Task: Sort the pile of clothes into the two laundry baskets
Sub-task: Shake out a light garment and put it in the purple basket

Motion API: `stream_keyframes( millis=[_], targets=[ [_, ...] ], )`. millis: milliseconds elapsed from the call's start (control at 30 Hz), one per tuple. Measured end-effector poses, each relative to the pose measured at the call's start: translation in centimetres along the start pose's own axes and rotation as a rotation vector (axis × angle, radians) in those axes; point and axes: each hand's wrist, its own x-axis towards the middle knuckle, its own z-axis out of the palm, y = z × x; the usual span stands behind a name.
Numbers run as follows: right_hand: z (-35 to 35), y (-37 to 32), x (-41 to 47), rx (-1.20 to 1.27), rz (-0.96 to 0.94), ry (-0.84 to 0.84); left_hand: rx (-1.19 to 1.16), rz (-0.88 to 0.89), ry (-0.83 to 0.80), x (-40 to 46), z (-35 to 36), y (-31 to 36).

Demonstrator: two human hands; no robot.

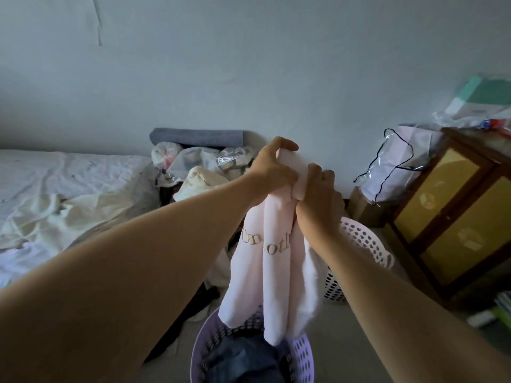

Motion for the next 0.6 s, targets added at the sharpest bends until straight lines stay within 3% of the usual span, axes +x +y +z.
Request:
stream_keyframes(
  millis=[200,300,600],
  targets=[
    [6.6,1.3,-7.1,-0.178,-0.042,-0.129,-0.047,-0.194,-0.067,-2.9,0.5,-9.6],
    [9.3,2.2,-11.6,-0.105,-0.07,-0.208,-0.069,-0.31,-0.091,-5.1,0.6,-14.5],
    [10.7,3.5,-18.0,-0.185,-0.094,-0.413,-0.087,-0.509,-0.182,-9.1,1.4,-22.2]
  ],
)
